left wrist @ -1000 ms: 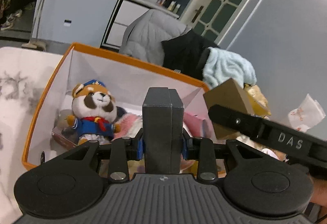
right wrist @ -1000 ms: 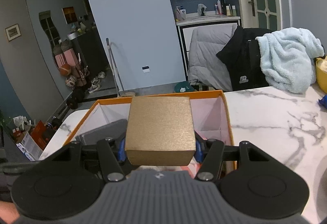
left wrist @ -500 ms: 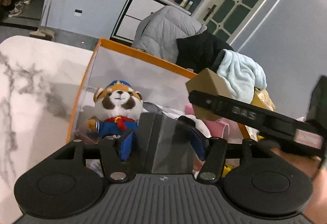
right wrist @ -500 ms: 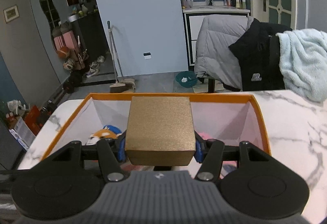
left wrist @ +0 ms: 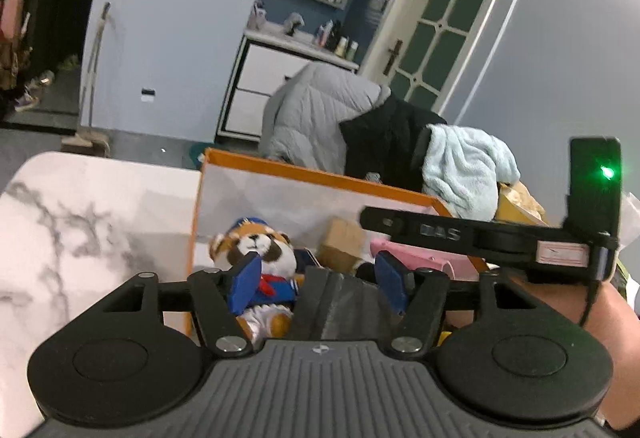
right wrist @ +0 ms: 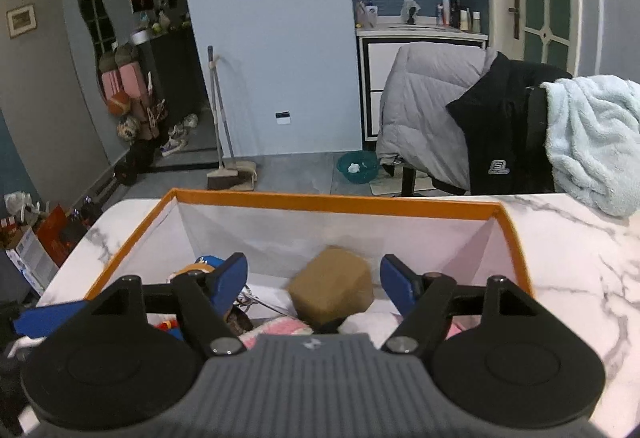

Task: Organize objects
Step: 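Lower and release the grey box and brown box into the orange box with both tools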

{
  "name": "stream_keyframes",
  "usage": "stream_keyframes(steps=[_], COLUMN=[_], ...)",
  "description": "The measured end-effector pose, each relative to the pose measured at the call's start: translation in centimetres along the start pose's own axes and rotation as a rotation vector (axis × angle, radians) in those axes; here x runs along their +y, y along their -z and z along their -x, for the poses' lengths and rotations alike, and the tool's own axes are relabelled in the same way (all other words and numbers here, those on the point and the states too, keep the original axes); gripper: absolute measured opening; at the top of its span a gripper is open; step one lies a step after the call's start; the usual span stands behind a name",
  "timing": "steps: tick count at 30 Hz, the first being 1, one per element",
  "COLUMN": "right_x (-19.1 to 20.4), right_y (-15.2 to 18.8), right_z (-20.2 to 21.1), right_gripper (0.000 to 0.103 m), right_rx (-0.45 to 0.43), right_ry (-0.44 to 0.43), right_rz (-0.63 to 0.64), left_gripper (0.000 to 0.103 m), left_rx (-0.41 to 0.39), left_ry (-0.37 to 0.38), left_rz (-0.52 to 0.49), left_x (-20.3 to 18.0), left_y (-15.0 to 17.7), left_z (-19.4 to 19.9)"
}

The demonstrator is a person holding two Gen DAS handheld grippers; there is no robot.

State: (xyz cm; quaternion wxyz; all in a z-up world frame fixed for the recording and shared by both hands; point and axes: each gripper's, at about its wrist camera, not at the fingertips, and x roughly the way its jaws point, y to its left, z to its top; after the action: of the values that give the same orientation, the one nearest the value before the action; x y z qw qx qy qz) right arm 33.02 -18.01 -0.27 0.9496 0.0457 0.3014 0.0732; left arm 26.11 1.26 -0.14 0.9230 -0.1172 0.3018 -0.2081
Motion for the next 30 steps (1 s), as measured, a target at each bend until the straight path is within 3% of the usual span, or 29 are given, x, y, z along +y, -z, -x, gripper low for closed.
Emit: stream_keyframes(steps=[10,18,30], right_x=[-1.7,-0.8,0.8], right_y=[0.8,1.2,3.2], right_z=[3.9,9.0,16.0], right_gripper=[0.075,0.079,0.084], right_rx=[0.004,0.018,-0.004], right_ry=[-0.004,0.031,0.052], right_rz=[-0.043,-0.048,-0.045], left_gripper=[0.075,0.088,0.094], left_rx=[-0.005,-0.028,0.012], left_ry=[0.001,-0.032,-0.253], left_rz=[-0.012,-0.069,-0.113], left_x=[-1.4,-3.9,-6.5], left_y=[-0.6,-1.0,0.3], left_z=[2.2,5.1,7.2])
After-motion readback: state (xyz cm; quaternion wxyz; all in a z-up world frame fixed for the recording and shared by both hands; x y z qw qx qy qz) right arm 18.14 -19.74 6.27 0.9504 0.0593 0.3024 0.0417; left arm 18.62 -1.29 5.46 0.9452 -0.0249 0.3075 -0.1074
